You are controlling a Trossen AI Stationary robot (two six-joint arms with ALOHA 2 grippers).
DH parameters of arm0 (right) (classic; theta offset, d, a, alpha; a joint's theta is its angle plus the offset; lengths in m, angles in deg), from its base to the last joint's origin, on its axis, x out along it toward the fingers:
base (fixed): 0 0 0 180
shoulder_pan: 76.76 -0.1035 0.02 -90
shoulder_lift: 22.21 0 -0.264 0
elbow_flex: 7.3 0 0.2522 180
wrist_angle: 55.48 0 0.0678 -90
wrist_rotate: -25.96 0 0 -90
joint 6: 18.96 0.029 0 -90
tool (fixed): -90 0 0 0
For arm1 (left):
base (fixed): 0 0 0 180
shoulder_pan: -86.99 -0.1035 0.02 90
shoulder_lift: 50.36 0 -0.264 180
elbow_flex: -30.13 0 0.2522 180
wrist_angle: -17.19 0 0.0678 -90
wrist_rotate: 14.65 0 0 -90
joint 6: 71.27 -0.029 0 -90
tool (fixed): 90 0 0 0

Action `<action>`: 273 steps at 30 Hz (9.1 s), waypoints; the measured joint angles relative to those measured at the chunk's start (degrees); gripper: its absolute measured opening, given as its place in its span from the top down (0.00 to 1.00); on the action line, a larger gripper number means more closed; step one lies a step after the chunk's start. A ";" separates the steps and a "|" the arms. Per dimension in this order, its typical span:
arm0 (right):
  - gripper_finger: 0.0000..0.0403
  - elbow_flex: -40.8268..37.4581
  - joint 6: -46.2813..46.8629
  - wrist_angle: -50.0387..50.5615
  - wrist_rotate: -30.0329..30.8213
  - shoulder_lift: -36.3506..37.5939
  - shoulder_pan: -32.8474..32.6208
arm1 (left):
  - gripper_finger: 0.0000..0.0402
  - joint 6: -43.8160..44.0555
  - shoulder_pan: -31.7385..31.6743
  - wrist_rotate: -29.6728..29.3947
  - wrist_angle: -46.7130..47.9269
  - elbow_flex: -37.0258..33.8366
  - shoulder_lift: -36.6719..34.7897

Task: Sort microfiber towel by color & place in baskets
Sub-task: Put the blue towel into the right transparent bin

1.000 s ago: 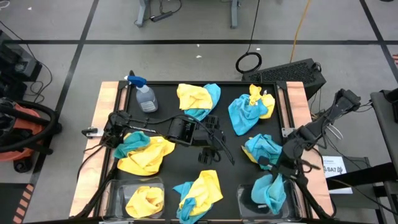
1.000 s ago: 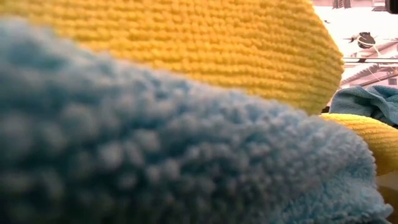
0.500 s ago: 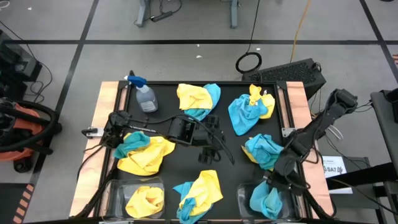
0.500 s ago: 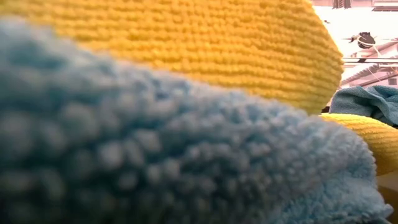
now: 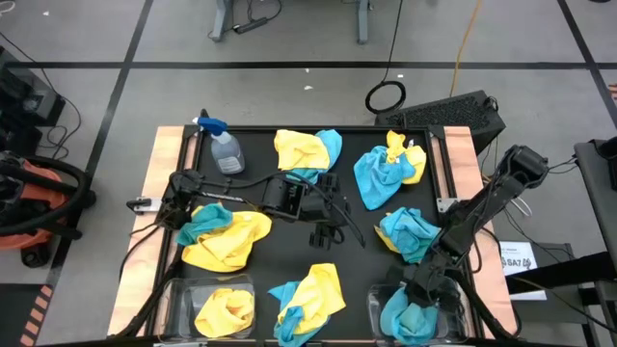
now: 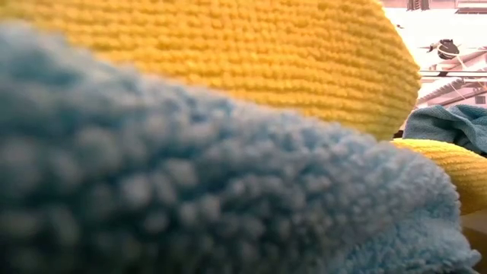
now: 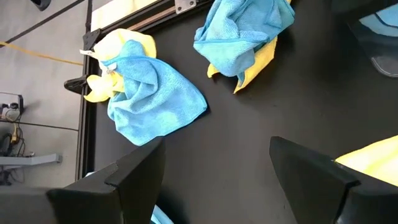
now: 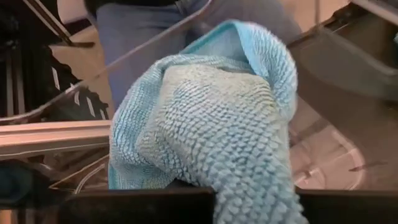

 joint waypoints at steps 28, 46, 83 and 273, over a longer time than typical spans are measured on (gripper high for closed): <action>0.60 0.00 5.26 -6.37 2.78 -0.82 0.04 | 0.27 1.50 0.01 0.00 0.13 -0.02 0.01; 0.58 0.00 7.75 0.53 2.61 8.91 -0.84 | 0.27 1.53 0.01 0.22 0.07 -0.02 0.01; 0.59 1.73 9.65 6.37 -2.31 12.22 -1.97 | 0.27 0.77 10.96 16.75 -46.48 -0.07 18.59; 0.56 14.05 -2.82 50.49 32.74 6.68 30.17 | 0.27 14.96 16.22 6.16 -5.82 0.00 9.96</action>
